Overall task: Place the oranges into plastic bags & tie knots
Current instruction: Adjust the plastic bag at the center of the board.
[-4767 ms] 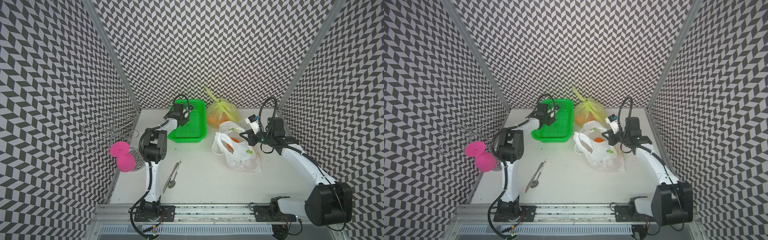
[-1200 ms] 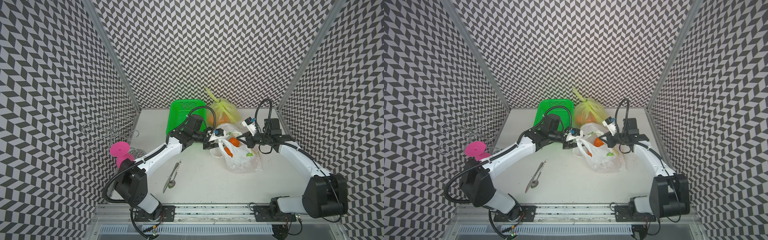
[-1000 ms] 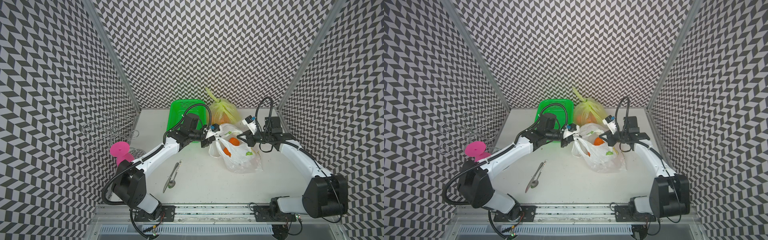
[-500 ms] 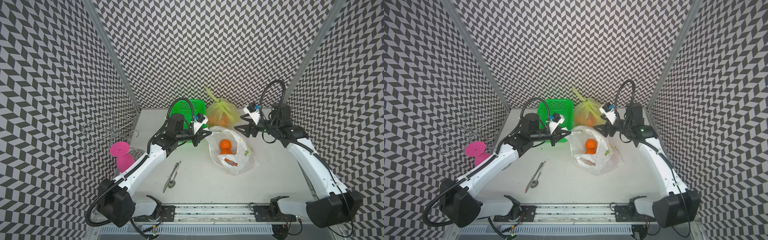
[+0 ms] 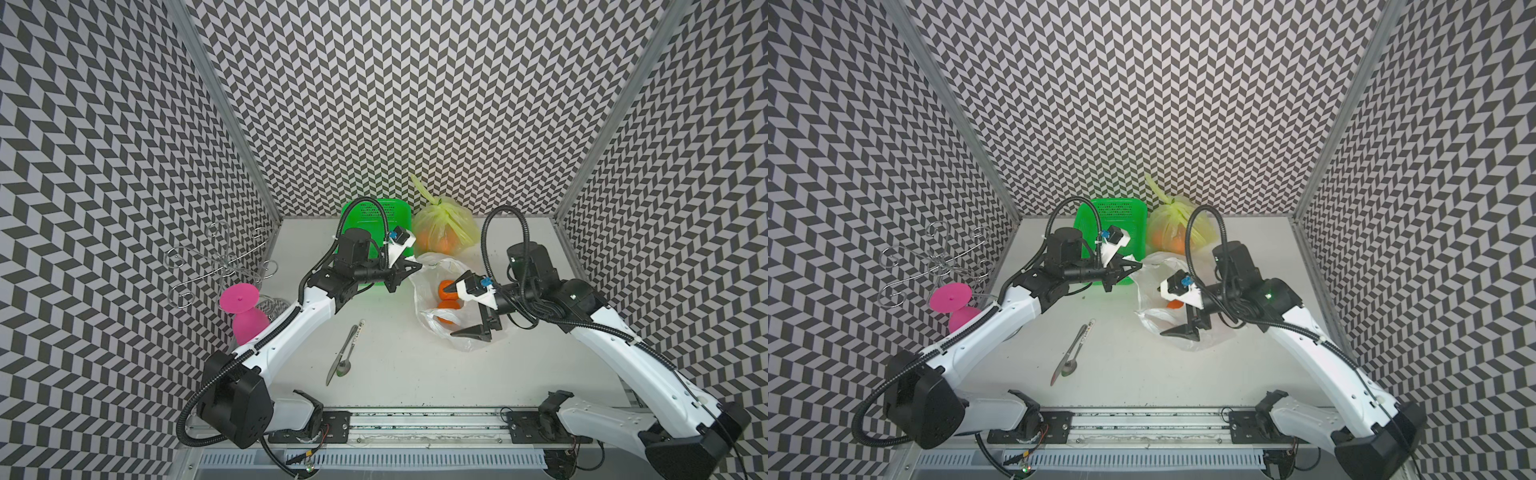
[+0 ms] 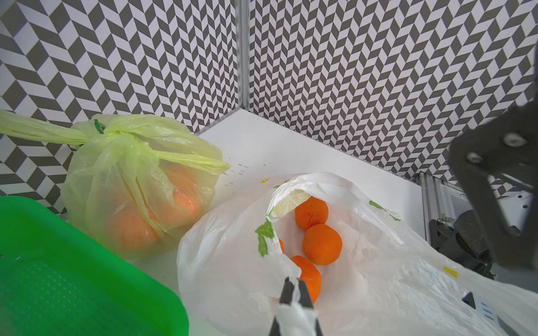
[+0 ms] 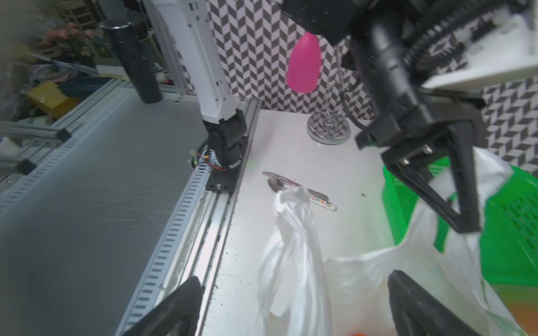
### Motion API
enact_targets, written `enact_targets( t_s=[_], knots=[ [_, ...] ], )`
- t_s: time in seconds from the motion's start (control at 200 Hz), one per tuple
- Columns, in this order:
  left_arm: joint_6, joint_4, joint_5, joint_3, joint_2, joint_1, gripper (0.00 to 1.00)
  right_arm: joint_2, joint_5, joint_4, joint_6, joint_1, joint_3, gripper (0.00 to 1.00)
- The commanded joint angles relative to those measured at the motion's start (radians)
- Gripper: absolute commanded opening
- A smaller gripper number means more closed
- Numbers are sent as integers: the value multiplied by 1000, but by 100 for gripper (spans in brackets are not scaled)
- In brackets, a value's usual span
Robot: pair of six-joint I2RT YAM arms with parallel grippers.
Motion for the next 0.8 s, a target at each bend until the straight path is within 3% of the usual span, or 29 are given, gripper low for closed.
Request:
enact_targets(
  t_s=[0.0,0.11,0.18,0.406,0.491,0.591,0.796],
  knots=[
    [18,2,-7,26,13,5,0,38,51,5,-42,91,34,99],
    [15,1,-7,33,19,6,0,86,136,86,3,154,36,96],
    [14,0,-7,37,25,6,0,120,183,122,28,192,44,87],
    [21,-8,-7,43,10,6,0,127,364,250,180,224,57,21],
    [33,-28,7,58,-16,11,0,89,408,230,189,208,90,2],
    [51,-63,51,93,-63,20,0,42,355,193,211,110,149,0],
    [109,-171,32,213,-123,27,0,12,227,210,303,-251,288,0]
  ],
)
